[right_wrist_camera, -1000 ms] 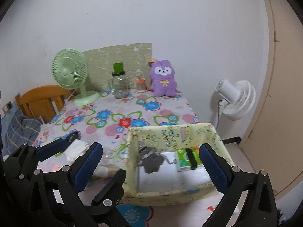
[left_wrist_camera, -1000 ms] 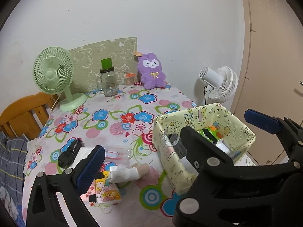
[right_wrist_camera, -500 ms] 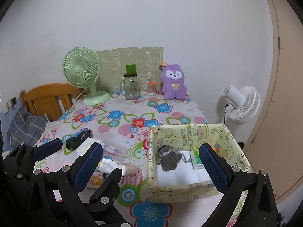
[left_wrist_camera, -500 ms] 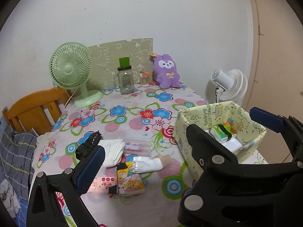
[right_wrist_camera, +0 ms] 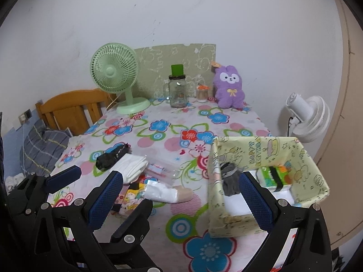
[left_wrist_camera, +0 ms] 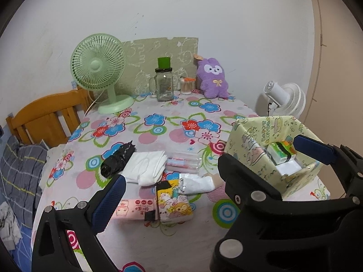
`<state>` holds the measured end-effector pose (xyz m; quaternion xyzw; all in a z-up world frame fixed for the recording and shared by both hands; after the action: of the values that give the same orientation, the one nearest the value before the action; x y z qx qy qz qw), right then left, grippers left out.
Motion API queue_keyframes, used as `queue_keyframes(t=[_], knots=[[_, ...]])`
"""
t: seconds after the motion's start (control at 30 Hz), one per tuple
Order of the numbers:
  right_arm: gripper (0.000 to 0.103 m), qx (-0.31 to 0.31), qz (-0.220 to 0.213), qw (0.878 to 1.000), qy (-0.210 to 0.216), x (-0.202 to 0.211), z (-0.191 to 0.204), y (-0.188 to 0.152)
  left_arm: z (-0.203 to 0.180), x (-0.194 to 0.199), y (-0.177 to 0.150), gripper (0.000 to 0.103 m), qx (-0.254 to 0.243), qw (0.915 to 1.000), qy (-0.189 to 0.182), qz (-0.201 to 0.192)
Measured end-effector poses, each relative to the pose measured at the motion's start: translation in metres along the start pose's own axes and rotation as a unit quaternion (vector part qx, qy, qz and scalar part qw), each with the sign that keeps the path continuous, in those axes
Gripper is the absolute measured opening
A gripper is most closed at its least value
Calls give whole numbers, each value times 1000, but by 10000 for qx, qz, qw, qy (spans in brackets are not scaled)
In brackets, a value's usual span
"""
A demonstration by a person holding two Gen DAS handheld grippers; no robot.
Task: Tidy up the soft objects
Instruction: 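Move both tools back toward the remaining items on the tablecloth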
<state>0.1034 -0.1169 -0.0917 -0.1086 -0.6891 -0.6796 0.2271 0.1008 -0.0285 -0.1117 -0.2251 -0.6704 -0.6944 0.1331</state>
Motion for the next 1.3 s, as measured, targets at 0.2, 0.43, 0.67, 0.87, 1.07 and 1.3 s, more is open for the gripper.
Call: queue_keyframes(t=[0.2, 0.43, 0.67, 0.87, 1.07, 1.3], knots=[[103, 33, 83, 9999, -74, -10, 9, -10, 14, -6, -12, 103, 40, 9998, 140, 97], [100, 120, 292, 9995, 68, -27, 23, -23, 31, -18, -29, 103, 165, 9991, 218, 328], [96, 134, 630, 9976, 237, -49, 37, -40, 45, -32, -45, 102, 243, 9976, 295, 571], [89, 100, 977, 9947, 298, -71, 40, -54, 58, -46, -57, 100, 305, 9956, 422, 784], [85, 30, 1210, 9919, 382, -88, 46, -62, 77, -56, -65, 97, 438, 9918, 730, 954], [85, -17, 1432, 9884, 499, -101, 56, -71, 88, -66, -74, 96, 381, 9889, 903, 1121]])
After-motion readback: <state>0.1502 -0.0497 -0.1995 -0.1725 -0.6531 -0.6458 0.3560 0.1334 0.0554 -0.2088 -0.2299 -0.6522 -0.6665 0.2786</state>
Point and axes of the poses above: each gripper's, at about its wrist camera, not at the fingertips, and x roughly against the way its jaws point, z to its left, y to its top, the point moved 7 cm from there along -x, roughly the way its jaws point, and after that the axes turned 8 degrees about -z, right-handed, at the moved point
